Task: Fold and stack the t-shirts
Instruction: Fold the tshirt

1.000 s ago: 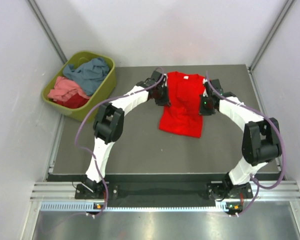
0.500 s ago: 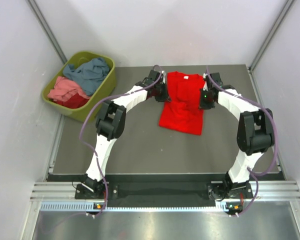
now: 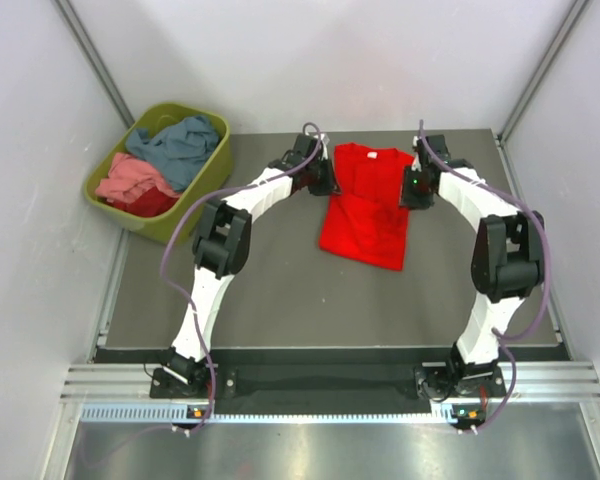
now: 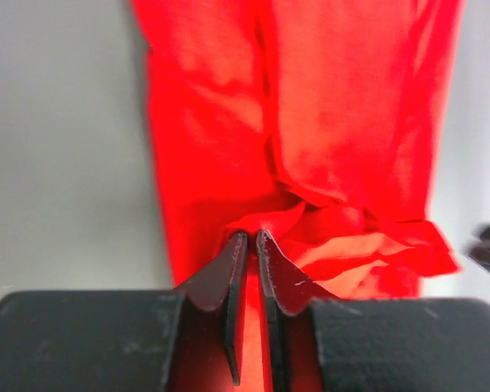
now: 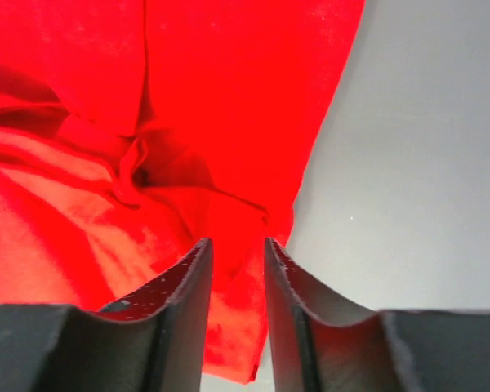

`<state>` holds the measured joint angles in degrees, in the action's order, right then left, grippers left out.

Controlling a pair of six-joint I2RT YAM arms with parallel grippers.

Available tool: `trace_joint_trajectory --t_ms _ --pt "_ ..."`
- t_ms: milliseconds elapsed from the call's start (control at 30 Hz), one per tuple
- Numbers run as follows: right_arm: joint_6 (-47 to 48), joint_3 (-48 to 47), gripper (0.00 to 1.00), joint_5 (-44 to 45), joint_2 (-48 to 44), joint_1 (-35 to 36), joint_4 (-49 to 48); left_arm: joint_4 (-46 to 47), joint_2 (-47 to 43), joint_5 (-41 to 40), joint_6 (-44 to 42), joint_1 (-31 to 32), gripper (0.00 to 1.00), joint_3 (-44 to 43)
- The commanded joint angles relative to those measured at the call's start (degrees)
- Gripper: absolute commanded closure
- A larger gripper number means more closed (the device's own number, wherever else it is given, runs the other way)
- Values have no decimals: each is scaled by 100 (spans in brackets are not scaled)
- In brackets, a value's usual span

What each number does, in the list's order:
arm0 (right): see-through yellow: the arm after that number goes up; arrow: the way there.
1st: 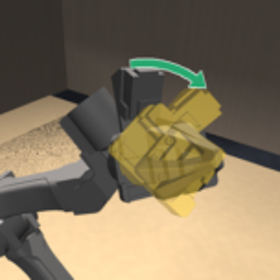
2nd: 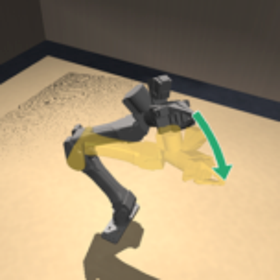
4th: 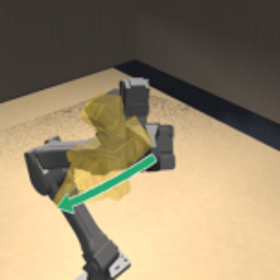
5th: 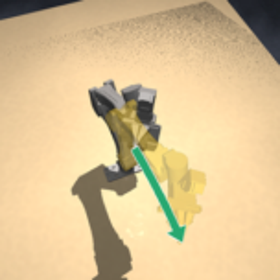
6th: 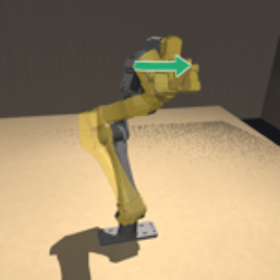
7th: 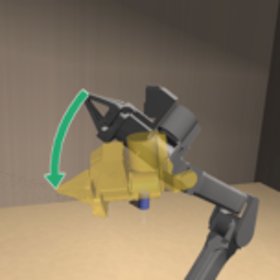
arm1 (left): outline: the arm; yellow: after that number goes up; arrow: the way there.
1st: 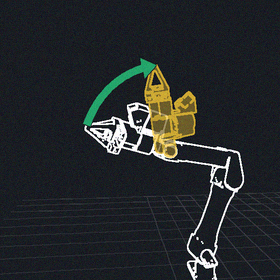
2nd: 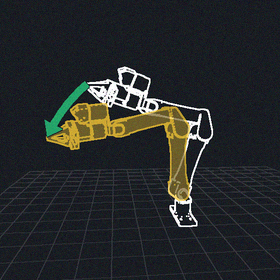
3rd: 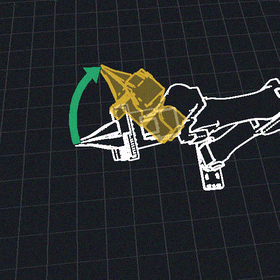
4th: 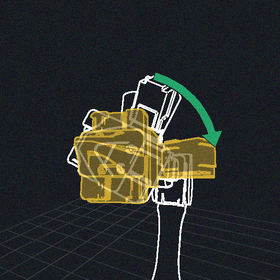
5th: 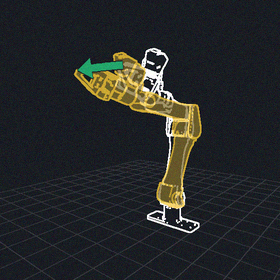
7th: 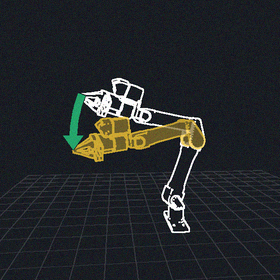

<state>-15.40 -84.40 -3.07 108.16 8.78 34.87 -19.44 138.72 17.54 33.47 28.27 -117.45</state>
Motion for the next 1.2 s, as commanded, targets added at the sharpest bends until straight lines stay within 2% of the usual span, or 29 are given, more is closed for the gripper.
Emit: trace_joint_trajectory --t_ms 0,100,300,600,700,800,900,1067,1167 --pt "-235 107 69 -27 -558 -25 64 -33 -529 -523 -340 -50 85 -42" --pt "-305 468 80 -176 -814 71 -24 -77 -775 -681 -447 11 85 274" --pt "-332 951 85 -247 -981 274 -165 -77 -943 -366 -552 20 80 635" --pt "-333 1005 85 -176 -437 283 -472 -25 -882 -14 -570 56 80 767" --pt "-288 663 85 -36 -42 239 -543 107 -724 30 -535 56 81 785" --pt "-253 -196 86 271 537 20 -429 90 -557 -119 -561 56 81 671" --pt "-174 -620 86 281 732 -112 -288 -270 -416 -374 -596 38 81 320" --pt "-68 -227 82 -53 338 -95 -367 -622 -740 -523 -641 38 78 380" --pt "-121 116 78 -97 -48 -78 -227 -649 -1188 -427 -518 47 75 1037"
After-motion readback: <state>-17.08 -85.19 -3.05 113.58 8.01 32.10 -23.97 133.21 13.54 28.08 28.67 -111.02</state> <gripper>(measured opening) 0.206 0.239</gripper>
